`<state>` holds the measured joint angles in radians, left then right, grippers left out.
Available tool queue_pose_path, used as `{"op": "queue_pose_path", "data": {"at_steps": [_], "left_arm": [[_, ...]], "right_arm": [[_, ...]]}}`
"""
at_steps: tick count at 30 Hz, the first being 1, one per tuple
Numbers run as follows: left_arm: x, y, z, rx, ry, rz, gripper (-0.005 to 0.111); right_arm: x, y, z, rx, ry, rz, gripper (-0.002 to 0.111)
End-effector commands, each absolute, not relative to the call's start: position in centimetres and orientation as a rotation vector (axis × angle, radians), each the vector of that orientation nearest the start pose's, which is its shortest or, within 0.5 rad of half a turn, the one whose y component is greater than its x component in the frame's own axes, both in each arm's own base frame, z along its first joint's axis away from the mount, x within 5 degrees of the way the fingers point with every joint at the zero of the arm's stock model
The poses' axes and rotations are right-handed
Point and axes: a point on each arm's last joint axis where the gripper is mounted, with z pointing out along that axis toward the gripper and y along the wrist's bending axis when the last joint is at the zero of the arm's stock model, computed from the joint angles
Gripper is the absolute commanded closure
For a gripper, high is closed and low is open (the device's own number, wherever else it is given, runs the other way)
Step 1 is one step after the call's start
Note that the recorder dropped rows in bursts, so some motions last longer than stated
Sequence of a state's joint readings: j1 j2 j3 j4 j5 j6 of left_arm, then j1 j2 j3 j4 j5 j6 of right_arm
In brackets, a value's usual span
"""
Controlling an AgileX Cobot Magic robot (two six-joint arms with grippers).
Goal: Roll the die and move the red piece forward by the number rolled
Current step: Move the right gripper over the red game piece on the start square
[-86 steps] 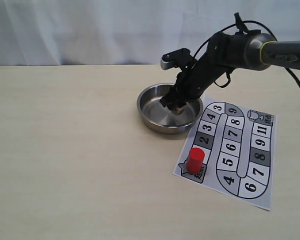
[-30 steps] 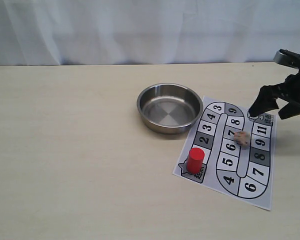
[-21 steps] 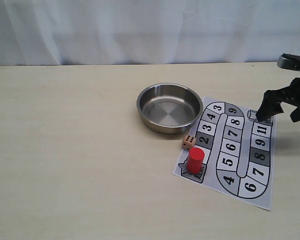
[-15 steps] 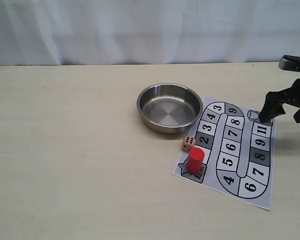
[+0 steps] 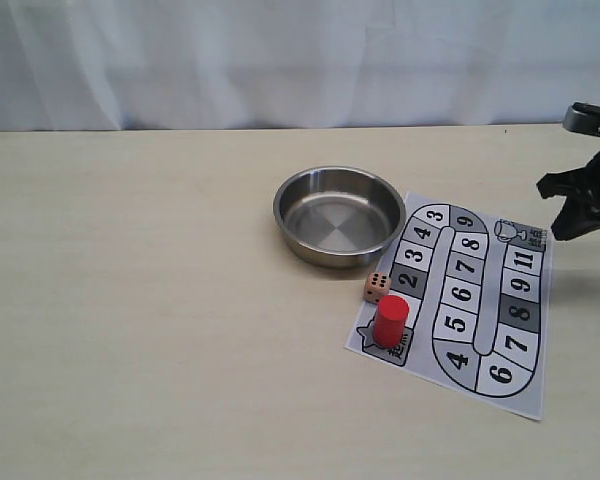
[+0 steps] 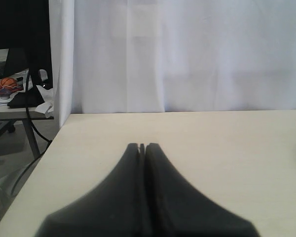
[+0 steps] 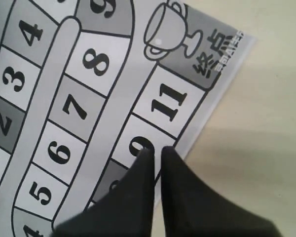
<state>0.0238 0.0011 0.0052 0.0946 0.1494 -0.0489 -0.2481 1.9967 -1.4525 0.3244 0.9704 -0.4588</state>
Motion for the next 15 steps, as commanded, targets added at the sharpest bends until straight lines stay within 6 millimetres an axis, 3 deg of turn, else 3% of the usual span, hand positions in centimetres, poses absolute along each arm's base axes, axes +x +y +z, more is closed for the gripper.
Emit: {"op": "queue_pose_path", "data": {"at_steps": [1,4,8,12,15], "left_arm": [[5.6,0.3,20.0,0.003,1.627,0.059,0.107],[5.6,0.3,20.0,0.003,1.627,0.059,0.107],[5.6,0.3,20.0,0.003,1.627,0.059,0.107],[5.6,0.3,20.0,0.003,1.627,0.059,0.107],[5.6,0.3,20.0,0.003,1.627,0.059,0.107]], "right_arm": [[39.0,-4.7,21.4,-0.211,2.866,0.273,0.104],[38.7,-0.8,22.8,-0.369,2.848,0.261,0.104],[38.4,2.8,23.1,-0.507,2.834,0.280,0.104],[38.2,5.7,23.1,-0.590,2.823,0.285,0.104],[37.7,7.5,23.0,-0.685,2.836,0.192,0.104]]}}
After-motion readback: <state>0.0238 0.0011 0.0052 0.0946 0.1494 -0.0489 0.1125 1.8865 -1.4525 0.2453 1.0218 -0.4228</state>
